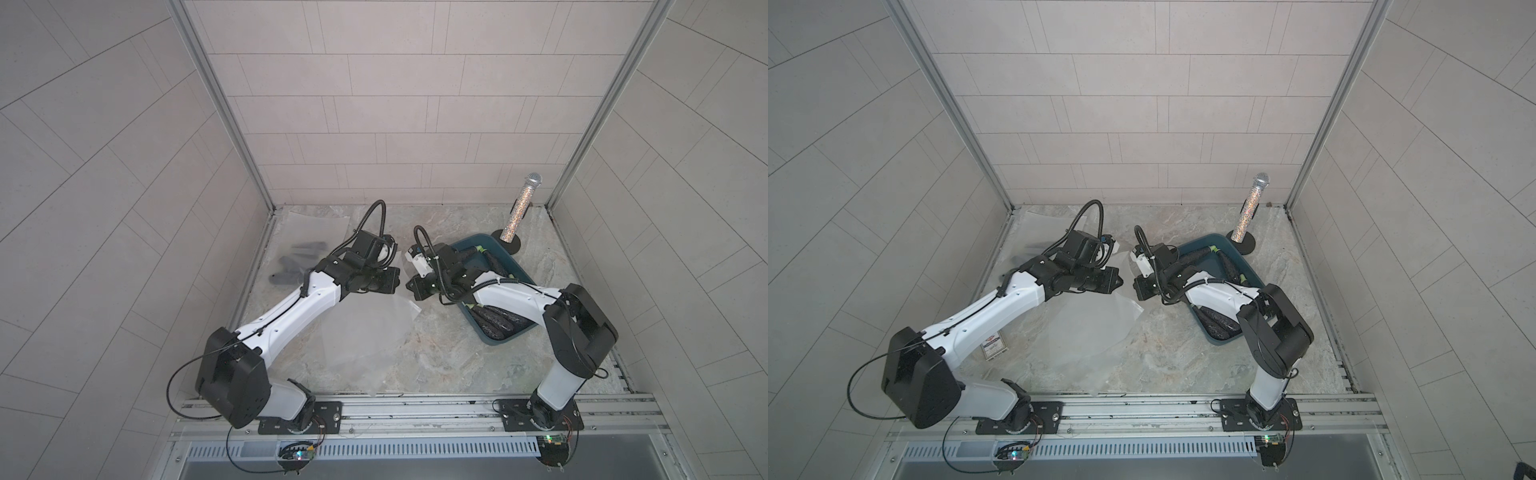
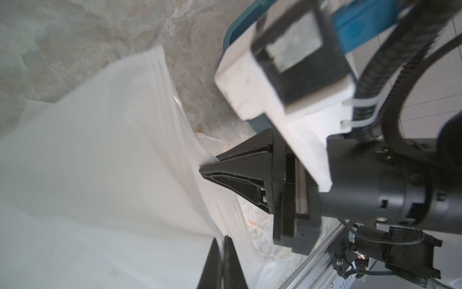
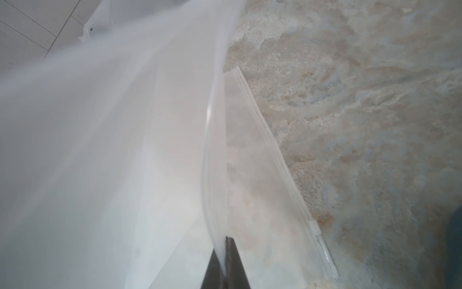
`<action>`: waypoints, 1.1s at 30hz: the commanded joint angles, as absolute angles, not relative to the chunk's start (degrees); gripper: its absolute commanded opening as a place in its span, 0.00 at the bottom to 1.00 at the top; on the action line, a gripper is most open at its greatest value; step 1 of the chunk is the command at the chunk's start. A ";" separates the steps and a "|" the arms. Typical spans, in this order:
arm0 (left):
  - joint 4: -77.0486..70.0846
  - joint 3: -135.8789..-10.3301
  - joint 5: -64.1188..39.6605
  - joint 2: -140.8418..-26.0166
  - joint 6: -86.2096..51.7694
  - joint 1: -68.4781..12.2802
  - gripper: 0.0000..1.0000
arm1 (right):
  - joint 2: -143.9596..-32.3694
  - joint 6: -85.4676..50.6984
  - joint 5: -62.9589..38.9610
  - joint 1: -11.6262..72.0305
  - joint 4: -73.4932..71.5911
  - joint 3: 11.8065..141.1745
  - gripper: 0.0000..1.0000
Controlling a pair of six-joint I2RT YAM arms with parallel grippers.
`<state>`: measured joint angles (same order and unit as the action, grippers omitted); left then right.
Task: Place the eggplant in a zip-top bag and seal the zipper
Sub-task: Open the zipper food storage bag.
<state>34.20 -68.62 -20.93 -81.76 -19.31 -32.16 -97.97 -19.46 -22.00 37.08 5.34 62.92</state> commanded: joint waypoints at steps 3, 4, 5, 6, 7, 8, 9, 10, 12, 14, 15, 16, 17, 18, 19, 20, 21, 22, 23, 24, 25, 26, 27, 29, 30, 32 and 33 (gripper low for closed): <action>46.40 -74.64 -14.46 -85.10 -12.61 -32.23 0.00 | -95.45 -22.34 -21.97 38.75 4.22 58.39 0.02; 47.30 -75.17 -12.89 -85.48 -12.45 -32.18 0.00 | -95.47 -23.22 -21.82 39.29 3.38 57.68 0.02; 48.15 -75.76 -11.33 -85.88 -12.21 -32.22 0.00 | -95.62 -24.28 -21.68 39.90 2.37 56.79 0.01; 48.98 -76.15 -10.17 -86.19 -12.01 -32.25 0.00 | -95.85 -25.35 -21.16 40.52 1.23 55.94 0.01; 49.58 -76.60 -9.53 -86.37 -11.78 -32.19 0.00 | -96.19 -26.24 -20.59 40.97 0.16 55.14 0.01; 49.88 -76.71 -9.36 -86.40 -11.67 -32.26 0.00 | -96.61 -27.19 -20.22 41.37 -1.19 54.24 0.01; 49.83 -76.62 -9.47 -86.31 -11.74 -32.32 0.00 | -97.04 -28.18 -20.03 41.51 -2.34 53.52 0.01; 49.79 -76.41 -9.54 -86.31 -11.93 -32.37 0.00 | -97.46 -28.89 -19.98 41.57 -3.16 53.20 0.01; 49.43 -75.90 -9.58 -86.77 -12.43 -33.27 0.00 | -98.31 -29.29 -19.39 41.49 -3.94 53.41 0.02; 48.31 -74.97 -9.74 -87.51 -13.39 -34.90 0.00 | -98.61 -28.82 -18.65 41.23 -3.46 54.31 0.05; 47.29 -74.40 -9.83 -88.04 -14.31 -35.88 0.00 | -98.66 -28.70 -18.54 40.85 -3.18 54.69 0.06; 46.12 -73.63 -10.04 -88.43 -15.22 -36.51 0.00 | -98.59 -28.65 -18.56 40.47 -3.01 54.97 0.07; 44.52 -72.68 -10.27 -88.81 -16.44 -37.18 0.00 | -98.20 -28.50 -18.71 39.81 -2.88 54.93 0.08; 42.98 -71.91 -10.45 -89.30 -17.45 -37.54 0.00 | -97.49 -28.40 -18.89 39.16 -2.90 54.70 0.10; 42.08 -71.44 -10.55 -89.68 -18.08 -37.75 0.00 | -96.88 -28.31 -19.10 38.59 -2.86 54.31 0.12; 41.24 -71.08 -10.41 -90.23 -18.48 -37.95 0.00 | -96.04 -27.96 -19.31 38.01 -2.73 53.76 0.16; 40.76 -70.96 -10.34 -90.65 -18.71 -38.03 0.00 | -95.22 -27.69 -19.41 37.44 -2.56 53.22 0.19; 40.36 -71.06 -10.29 -91.16 -18.86 -38.13 0.00 | -94.18 -27.36 -19.54 36.91 -2.35 52.54 0.22; 40.05 -71.10 -10.21 -91.54 -18.90 -38.23 0.00 | -93.05 -26.88 -19.85 36.45 -2.21 51.86 0.25; 39.74 -71.06 -10.17 -91.96 -19.00 -38.23 0.00 | -92.07 -26.58 -20.10 36.02 -2.09 51.22 0.28; 39.26 -71.07 -10.23 -92.40 -19.09 -38.23 0.00 | -91.02 -26.46 -20.86 35.51 -1.94 50.74 0.32; 38.86 -71.02 -10.37 -92.93 -19.32 -38.31 0.00 | -89.93 -26.53 -22.06 34.89 -1.64 50.39 0.34; 38.60 -71.05 -10.55 -93.28 -19.42 -38.36 0.00 | -88.84 -26.70 -23.05 34.37 -1.38 50.15 0.36; 37.70 -70.89 -11.24 -94.01 -19.80 -38.58 0.00 | -86.10 -26.98 -23.17 33.31 -0.71 49.46 0.39; 37.24 -70.68 -11.59 -94.14 -20.07 -38.55 0.00 | -84.95 -27.06 -22.84 32.81 -0.41 49.32 0.39; 36.34 -70.32 -12.27 -94.44 -20.49 -38.56 0.00 | -82.74 -27.69 -20.94 31.34 -0.15 48.68 0.42; 36.05 -70.17 -12.44 -94.50 -20.65 -38.58 0.00 | -82.01 -28.05 -19.97 30.47 -0.10 48.44 0.43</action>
<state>37.80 -71.00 -11.70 -93.91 -19.73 -38.28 -84.64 -27.18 -21.78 32.05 -1.32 49.23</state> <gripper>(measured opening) 0.052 0.427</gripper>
